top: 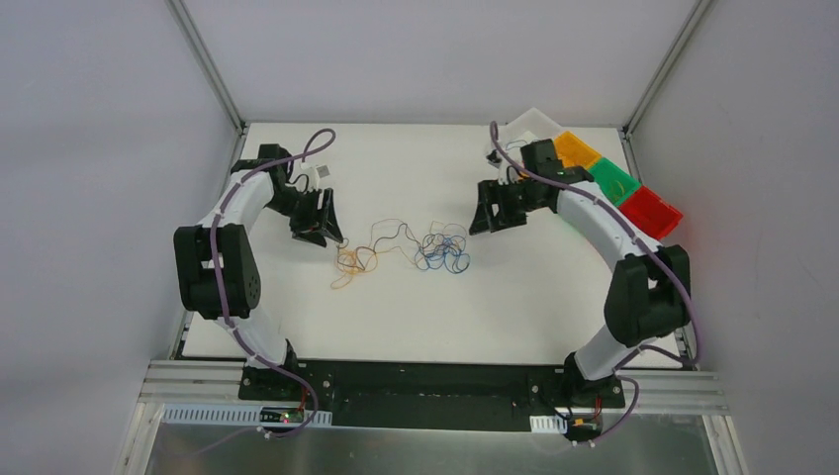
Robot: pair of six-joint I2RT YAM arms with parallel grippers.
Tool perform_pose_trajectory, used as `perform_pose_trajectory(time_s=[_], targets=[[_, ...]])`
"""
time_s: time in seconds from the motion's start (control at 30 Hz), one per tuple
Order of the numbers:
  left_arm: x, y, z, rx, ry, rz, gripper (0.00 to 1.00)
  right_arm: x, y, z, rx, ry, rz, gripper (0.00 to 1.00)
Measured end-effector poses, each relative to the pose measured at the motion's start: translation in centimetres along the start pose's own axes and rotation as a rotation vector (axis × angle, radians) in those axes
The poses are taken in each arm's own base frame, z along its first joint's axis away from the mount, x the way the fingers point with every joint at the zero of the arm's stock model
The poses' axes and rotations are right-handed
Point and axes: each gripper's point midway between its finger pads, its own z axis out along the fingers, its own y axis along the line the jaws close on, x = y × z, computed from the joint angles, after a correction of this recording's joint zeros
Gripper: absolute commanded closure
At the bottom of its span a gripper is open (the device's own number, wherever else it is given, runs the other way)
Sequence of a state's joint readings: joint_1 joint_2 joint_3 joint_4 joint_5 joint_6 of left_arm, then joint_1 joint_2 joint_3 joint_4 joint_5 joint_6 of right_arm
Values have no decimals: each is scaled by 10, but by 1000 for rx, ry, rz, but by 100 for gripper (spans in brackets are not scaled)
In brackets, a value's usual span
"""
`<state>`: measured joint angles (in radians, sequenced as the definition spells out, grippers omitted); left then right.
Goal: Untangle the cables
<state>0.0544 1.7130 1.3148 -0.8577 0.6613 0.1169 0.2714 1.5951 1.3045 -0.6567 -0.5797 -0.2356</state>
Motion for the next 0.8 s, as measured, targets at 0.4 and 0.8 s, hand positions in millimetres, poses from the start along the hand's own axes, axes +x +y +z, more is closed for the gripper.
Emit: perform_pose_trajectory(time_s=[0.4,0.8], targets=[[-56,-12,56,19,43,130,40,9,-10,101,88,134,-22,27],[-54,-43,133,47,158,281,79,13,-30,119,156,152,-3,57]])
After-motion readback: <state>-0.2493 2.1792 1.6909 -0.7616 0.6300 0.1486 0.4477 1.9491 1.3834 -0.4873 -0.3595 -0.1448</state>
